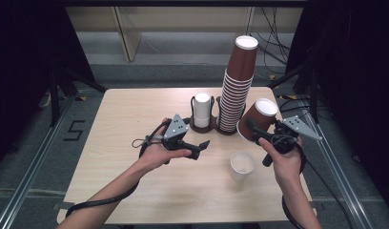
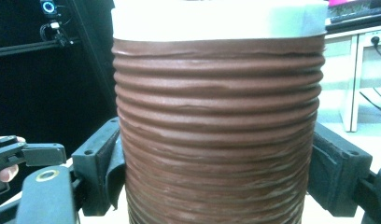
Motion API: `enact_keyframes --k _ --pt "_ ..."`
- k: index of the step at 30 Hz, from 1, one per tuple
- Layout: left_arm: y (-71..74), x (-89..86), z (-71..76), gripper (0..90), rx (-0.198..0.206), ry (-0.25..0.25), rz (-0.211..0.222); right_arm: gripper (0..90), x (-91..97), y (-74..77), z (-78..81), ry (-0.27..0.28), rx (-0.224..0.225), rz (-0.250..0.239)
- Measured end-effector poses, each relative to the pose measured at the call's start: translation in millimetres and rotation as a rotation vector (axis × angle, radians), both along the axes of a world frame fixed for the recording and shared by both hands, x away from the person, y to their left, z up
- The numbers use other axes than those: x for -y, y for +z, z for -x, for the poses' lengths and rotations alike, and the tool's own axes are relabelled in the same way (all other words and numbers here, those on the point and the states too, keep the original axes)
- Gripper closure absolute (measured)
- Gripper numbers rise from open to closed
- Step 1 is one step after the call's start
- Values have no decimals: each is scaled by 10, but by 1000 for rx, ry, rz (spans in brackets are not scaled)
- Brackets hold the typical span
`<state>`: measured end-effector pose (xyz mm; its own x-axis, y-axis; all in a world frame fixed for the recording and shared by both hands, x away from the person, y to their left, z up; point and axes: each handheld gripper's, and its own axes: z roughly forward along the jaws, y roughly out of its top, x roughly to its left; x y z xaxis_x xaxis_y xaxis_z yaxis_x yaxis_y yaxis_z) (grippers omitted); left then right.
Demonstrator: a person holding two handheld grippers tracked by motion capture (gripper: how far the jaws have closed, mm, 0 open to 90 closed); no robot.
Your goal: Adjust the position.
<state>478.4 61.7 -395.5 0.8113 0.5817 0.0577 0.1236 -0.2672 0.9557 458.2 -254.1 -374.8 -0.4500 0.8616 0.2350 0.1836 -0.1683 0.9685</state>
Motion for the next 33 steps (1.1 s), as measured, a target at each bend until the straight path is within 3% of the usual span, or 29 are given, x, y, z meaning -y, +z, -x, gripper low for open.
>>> enact_keyframes --k 1,2,4,7,16,20,21,28,33 --pt "-4 -3 18 0 -4 0 13 192 -23 5 9 7 -10 -1" --pt "-2 -14 36 0 -4 -2 18 191 -49 5 9 4 11 2" --pt "0 -31 72 0 -3 -6 21 190 -141 25 40 19 -8 0" --pt "-4 -71 141 0 5 -15 12 190 -283 9 54 57 -3 -7" --pt "-52 -198 296 0 24 -22 8 189 -745 -40 57 137 -50 -43" --pt "-91 -264 325 0 26 -17 8 188 -943 -27 54 166 -74 -68" --pt "-100 -278 329 0 26 -16 10 188 -963 -39 31 173 -55 -57" --pt "-162 -334 372 0 35 -17 8 186 -1247 -121 -10 205 -116 -89" --pt "-193 -355 375 0 42 -14 4 185 -1362 -176 -49 215 -121 -108"
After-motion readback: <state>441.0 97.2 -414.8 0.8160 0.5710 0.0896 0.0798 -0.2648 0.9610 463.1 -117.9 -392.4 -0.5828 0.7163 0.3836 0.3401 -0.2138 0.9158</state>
